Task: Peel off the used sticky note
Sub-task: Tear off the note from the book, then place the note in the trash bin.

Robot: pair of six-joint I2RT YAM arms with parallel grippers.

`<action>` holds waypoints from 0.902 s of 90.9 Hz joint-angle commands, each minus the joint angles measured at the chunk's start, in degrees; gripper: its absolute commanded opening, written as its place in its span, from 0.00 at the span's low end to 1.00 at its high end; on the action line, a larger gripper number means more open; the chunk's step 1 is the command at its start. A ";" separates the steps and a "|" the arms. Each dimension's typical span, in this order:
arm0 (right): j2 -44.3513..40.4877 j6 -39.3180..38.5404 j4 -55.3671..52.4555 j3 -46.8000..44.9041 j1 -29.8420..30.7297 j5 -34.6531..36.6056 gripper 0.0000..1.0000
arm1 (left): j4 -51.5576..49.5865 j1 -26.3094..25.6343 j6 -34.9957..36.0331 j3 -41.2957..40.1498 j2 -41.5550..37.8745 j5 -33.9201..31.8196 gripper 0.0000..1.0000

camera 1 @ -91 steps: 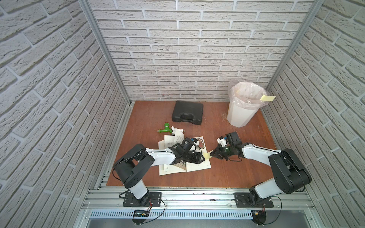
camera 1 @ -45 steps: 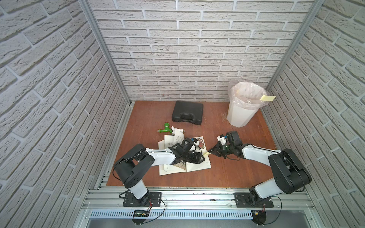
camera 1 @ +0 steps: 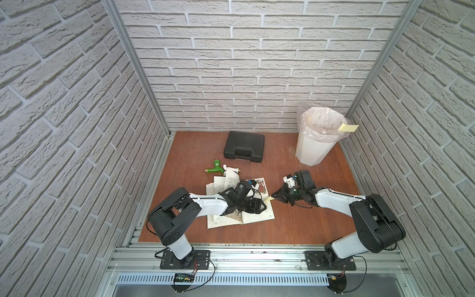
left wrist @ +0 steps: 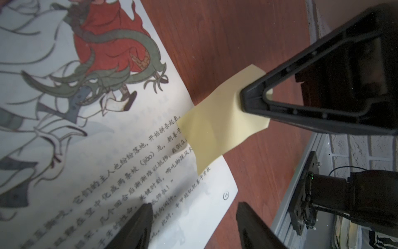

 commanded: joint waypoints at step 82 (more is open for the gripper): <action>-19.80 -21.77 -38.26 36.16 -5.58 13.29 0.03 | 2.07 0.22 -2.15 -2.27 -3.99 0.00 0.70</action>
